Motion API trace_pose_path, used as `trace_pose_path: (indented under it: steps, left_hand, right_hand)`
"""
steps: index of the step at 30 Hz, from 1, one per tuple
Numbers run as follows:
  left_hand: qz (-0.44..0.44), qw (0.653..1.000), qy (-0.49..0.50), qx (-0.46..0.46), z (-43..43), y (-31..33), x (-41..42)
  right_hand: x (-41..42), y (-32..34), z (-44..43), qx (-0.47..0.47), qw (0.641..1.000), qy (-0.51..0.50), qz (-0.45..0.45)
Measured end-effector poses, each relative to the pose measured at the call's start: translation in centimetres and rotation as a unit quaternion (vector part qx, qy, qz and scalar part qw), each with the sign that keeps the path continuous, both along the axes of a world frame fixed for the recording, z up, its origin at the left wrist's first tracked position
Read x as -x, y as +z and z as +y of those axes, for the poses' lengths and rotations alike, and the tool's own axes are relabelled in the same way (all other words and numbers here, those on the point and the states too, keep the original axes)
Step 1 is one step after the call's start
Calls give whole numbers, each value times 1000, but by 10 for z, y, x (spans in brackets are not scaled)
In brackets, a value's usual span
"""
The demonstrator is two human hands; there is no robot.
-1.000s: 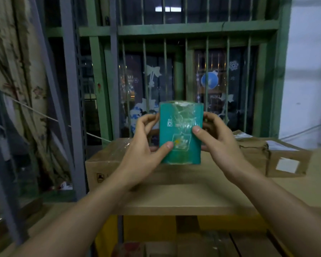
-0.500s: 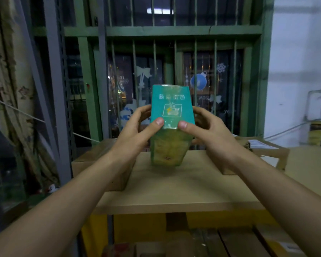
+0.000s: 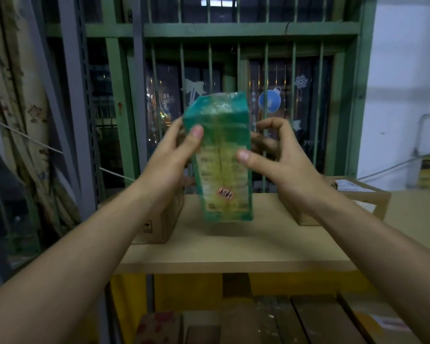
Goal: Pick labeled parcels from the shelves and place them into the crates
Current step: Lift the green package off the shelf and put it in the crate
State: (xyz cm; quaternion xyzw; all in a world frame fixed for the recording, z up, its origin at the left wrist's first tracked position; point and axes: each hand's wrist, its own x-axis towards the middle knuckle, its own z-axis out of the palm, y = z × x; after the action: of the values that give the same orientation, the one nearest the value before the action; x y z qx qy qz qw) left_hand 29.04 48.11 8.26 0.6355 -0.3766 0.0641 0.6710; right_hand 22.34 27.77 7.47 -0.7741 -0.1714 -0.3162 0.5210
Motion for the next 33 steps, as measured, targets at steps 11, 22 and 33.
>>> trace_pose_path:
  steps: [11, 22, 33]
  left_hand:
    - [42, 997, 23, 65, 10, -8, 10]
    - [165, 957, -2, 238, 2, -52, 24]
    - [-76, 968, 228, 78, 10, -103, 65]
  right_hand:
    - [1, 0, 3, 134, 987, -41, -76]
    - [17, -45, 0, -129, 989, -70, -24]
    - [42, -41, 6, -140, 977, -119, -111]
